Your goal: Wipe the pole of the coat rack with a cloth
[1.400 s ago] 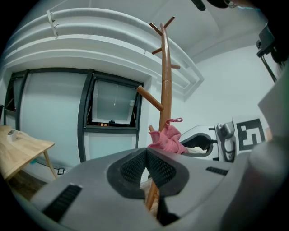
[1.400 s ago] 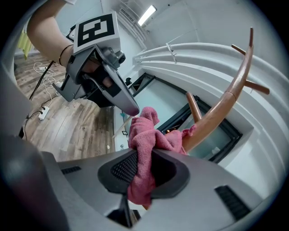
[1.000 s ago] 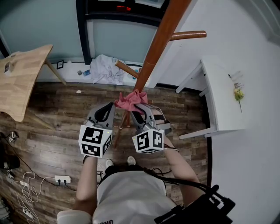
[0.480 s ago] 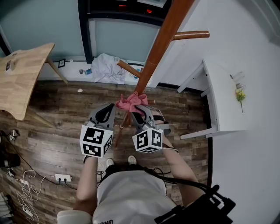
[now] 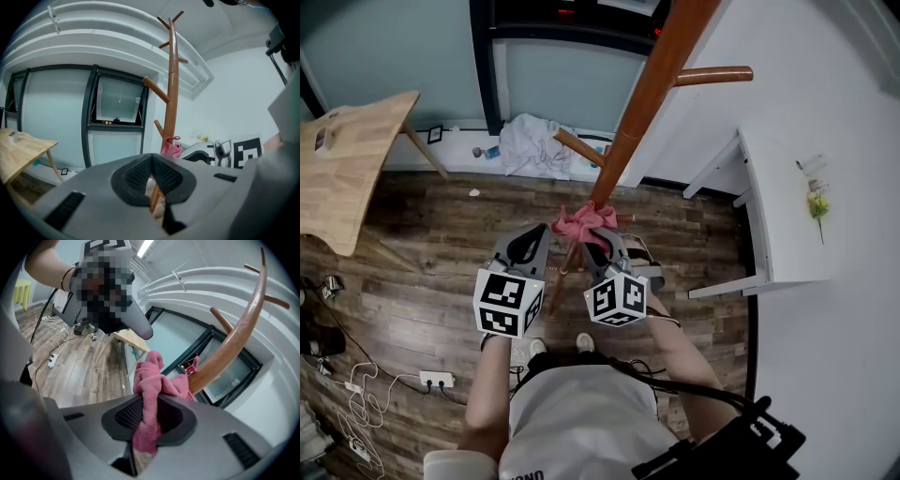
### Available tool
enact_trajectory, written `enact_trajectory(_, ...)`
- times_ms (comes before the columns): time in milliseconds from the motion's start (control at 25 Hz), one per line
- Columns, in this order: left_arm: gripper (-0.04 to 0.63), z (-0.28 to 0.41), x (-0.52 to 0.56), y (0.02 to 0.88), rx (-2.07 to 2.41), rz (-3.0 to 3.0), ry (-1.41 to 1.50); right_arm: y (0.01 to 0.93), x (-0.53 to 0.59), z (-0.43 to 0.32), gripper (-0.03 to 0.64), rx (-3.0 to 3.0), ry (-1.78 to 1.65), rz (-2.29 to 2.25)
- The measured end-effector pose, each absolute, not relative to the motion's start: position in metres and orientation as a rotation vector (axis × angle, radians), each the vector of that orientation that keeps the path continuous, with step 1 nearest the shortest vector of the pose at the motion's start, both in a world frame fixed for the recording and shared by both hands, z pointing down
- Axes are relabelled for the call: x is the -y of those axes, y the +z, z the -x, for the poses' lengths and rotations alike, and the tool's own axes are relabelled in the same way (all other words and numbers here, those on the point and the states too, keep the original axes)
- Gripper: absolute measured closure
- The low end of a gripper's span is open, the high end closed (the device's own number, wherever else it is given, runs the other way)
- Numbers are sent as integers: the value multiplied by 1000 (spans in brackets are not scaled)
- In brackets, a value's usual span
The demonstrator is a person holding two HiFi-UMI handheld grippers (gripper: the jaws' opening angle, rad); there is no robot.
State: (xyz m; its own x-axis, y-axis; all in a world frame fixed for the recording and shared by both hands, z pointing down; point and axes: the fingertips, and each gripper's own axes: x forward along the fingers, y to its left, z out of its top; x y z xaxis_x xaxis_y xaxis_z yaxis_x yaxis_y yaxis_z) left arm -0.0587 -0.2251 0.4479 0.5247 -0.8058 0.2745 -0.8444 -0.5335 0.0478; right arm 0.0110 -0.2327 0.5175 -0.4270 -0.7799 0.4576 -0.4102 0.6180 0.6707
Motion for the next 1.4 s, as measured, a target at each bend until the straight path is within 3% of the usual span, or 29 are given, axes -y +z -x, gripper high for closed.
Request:
enact_trajectory(1000,583,64,219,470,1403,-2537,369,557,224,-17,535,2049,-506,-877)
enact_trajectory(1400,583,65,214,470,1430,-2519,365,528,210,-17,535,2170,-445,-939)
